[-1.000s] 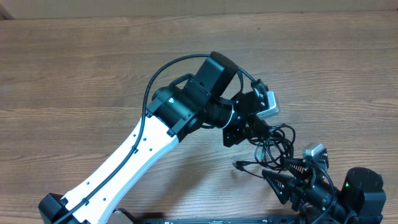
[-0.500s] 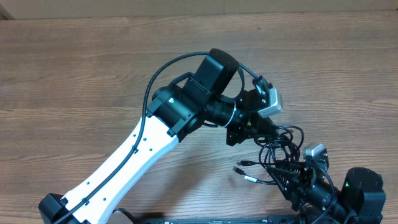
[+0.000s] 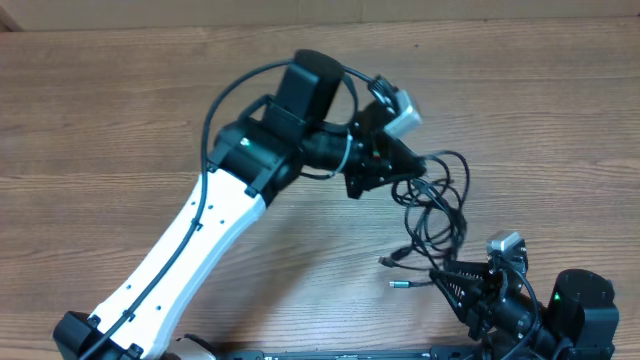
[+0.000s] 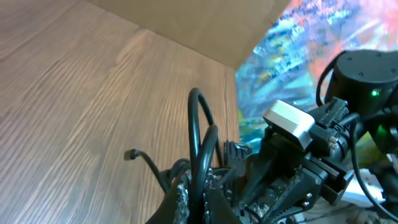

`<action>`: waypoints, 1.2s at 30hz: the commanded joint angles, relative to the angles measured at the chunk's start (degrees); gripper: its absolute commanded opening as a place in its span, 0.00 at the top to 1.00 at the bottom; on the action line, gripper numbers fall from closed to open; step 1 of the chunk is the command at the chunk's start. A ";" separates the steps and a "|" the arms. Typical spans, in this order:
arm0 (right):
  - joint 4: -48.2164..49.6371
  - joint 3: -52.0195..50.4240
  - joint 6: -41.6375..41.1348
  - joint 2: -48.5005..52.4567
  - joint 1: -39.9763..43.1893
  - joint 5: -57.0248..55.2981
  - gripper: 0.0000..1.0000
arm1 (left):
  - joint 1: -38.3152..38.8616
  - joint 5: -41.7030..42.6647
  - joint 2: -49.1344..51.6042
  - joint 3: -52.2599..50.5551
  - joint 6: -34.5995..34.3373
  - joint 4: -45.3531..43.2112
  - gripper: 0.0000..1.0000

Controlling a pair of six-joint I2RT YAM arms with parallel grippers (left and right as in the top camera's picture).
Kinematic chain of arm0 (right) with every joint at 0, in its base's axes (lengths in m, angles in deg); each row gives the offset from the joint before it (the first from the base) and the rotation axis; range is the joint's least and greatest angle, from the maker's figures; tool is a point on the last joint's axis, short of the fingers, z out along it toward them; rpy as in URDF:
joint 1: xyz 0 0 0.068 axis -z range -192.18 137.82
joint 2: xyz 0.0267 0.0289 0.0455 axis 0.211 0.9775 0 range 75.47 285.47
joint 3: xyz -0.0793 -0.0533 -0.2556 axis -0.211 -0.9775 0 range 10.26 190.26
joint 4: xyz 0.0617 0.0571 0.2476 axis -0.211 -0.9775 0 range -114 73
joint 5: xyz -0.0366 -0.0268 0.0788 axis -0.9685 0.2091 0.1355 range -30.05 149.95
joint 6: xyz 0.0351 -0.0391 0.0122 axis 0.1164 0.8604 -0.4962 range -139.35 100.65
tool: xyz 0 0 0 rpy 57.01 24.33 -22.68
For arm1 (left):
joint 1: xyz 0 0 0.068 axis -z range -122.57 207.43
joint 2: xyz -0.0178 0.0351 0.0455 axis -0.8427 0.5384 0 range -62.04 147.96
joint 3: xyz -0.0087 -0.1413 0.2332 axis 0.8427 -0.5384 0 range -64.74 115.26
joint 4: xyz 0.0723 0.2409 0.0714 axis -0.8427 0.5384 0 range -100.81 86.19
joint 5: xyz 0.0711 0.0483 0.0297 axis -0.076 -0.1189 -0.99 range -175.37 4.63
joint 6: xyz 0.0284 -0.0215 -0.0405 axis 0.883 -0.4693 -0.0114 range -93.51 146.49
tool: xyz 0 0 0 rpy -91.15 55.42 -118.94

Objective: Untangle cables

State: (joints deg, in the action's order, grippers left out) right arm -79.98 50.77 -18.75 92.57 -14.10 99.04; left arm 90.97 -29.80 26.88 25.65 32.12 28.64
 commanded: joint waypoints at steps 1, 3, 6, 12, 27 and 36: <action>0.63 0.70 -0.57 0.02 0.07 0.00 0.61 | -0.94 4.17 -1.31 1.38 -2.40 -0.22 0.96; 1.44 0.70 -0.57 0.02 0.07 0.00 0.40 | -0.87 4.04 -1.31 1.38 -1.33 0.31 0.96; 3.06 0.70 -0.57 0.02 0.07 -0.02 0.16 | -0.85 4.00 -1.31 1.38 1.31 2.19 0.96; 8.44 0.70 -0.57 0.02 0.07 -0.37 0.06 | -0.85 4.13 -1.31 1.36 2.12 4.35 0.96; 13.92 0.70 -0.50 0.02 0.07 -16.17 0.26 | -0.85 13.18 -1.31 1.38 4.90 5.31 0.96; 14.91 0.70 -0.50 0.02 0.07 -13.05 0.57 | -0.85 13.27 -1.29 1.36 5.11 5.29 0.96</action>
State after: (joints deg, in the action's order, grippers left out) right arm -65.43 50.77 -19.28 92.57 -14.10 84.44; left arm 90.05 -19.31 26.88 25.65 35.92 34.17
